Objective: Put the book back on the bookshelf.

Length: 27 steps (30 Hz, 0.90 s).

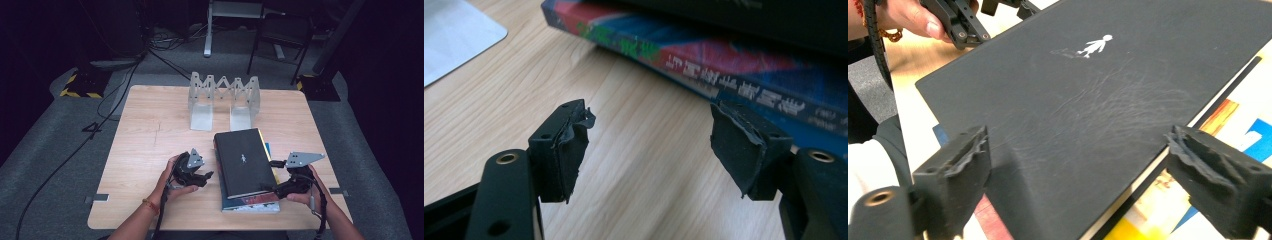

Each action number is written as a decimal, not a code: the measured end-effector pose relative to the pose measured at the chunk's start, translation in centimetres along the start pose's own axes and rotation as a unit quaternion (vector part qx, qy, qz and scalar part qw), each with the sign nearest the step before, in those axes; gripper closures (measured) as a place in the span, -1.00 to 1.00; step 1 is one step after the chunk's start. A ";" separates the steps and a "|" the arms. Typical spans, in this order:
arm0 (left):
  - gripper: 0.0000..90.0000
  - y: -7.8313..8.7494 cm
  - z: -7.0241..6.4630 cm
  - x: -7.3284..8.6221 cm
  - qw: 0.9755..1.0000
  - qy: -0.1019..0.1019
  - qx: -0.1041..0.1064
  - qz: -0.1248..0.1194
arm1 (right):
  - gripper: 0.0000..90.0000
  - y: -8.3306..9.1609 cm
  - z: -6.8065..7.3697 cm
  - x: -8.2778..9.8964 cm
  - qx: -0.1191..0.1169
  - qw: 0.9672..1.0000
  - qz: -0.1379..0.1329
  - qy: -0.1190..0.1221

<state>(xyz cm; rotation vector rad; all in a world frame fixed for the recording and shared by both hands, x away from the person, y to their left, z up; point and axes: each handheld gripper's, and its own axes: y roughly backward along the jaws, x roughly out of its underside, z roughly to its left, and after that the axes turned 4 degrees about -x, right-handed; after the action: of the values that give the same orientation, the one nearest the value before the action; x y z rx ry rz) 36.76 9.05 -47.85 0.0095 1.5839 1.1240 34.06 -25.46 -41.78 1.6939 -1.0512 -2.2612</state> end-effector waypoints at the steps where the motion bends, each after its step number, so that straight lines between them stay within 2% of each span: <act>1: -0.31 -0.1 0.0 -0.2 1.000 -0.001 -0.001 -0.002 | -0.66 0.0 -0.3 -0.1 -0.001 1.000 -0.002 -0.001; 4: -0.31 -0.5 -0.1 -0.8 1.000 -0.007 0.001 -0.007 | -0.70 -0.3 -1.2 -0.3 -0.013 1.000 0.005 -0.017; 7: -0.31 -1.1 -0.1 -1.0 1.000 -0.008 0.001 -0.003 | -0.75 -0.6 -2.1 -0.7 -0.020 1.000 0.010 -0.020; 12: -0.37 -1.4 0.5 -1.4 1.000 0.009 -0.004 -0.013 | -0.83 -1.9 -3.8 -1.4 -0.046 0.998 0.020 -0.046; 18: -0.40 -1.7 1.0 -1.6 1.000 0.017 -0.011 -0.018 | -0.90 -2.5 -4.0 -1.9 -0.048 0.998 0.027 -0.040; 23: -0.39 -2.0 1.4 -1.9 0.999 0.023 -0.016 -0.026 | -0.87 -2.3 -3.7 -1.6 -0.042 0.998 0.014 -0.035; 24: -0.39 -2.0 1.5 -2.0 0.999 0.030 -0.015 -0.029 | -0.87 -2.3 -3.6 -1.6 -0.040 0.999 0.013 -0.033; 27: -0.39 -2.1 1.7 -2.1 0.999 0.027 -0.015 -0.026 | -0.87 -2.3 -3.5 -1.6 -0.037 0.999 0.012 -0.031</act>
<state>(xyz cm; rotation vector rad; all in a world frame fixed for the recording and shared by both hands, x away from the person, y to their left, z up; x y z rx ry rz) 39.89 7.86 -47.47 -0.0818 1.6055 1.1155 38.39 -24.53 -42.33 1.5852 -0.9816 -2.3204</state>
